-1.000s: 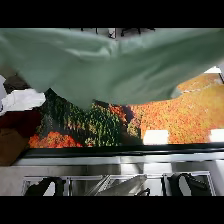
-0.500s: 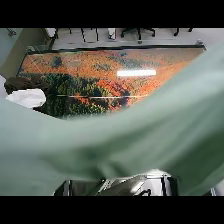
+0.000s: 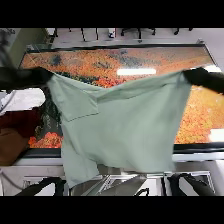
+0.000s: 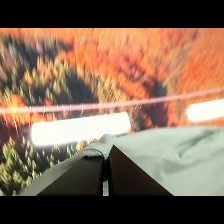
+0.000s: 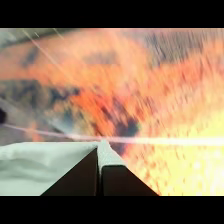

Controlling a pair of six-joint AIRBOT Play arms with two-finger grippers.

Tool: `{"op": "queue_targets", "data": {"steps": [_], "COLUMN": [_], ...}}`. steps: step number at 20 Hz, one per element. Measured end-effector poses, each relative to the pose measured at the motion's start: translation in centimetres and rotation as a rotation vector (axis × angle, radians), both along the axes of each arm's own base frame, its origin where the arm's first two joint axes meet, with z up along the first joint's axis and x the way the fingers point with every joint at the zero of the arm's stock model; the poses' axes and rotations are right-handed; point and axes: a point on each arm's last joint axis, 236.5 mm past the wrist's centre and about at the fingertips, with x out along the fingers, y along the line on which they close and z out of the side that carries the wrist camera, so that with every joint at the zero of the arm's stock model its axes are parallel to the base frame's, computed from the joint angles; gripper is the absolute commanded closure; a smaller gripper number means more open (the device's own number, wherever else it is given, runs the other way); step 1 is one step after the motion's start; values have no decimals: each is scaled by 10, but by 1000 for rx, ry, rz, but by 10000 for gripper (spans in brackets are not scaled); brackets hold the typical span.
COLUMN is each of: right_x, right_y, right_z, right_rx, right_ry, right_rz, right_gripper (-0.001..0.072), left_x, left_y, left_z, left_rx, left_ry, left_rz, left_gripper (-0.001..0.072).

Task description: Fold the shirts.

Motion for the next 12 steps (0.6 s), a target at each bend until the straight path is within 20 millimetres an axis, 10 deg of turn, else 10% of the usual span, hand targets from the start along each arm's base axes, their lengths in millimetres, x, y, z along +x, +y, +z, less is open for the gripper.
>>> {"op": "queue_targets", "data": {"steps": [2,5,12], "right_x": [19,46,115], "right_y": [-14,-27,-38], "right_z": [-89,-168,-190], "right_rx": [37,84,160], "right_ry": [167,311,346], "right_rz": [-54,-93,-78], "right_gripper": [696,697,697], "left_x": [26,62,146], "left_y": [-2,-2,5], "left_z": [-76,-146,-149], "left_rx": [-19,-45,-83], "left_ry": [140,251,187], "left_rz": [2,19,96], "left_gripper": [692,693,692]}}
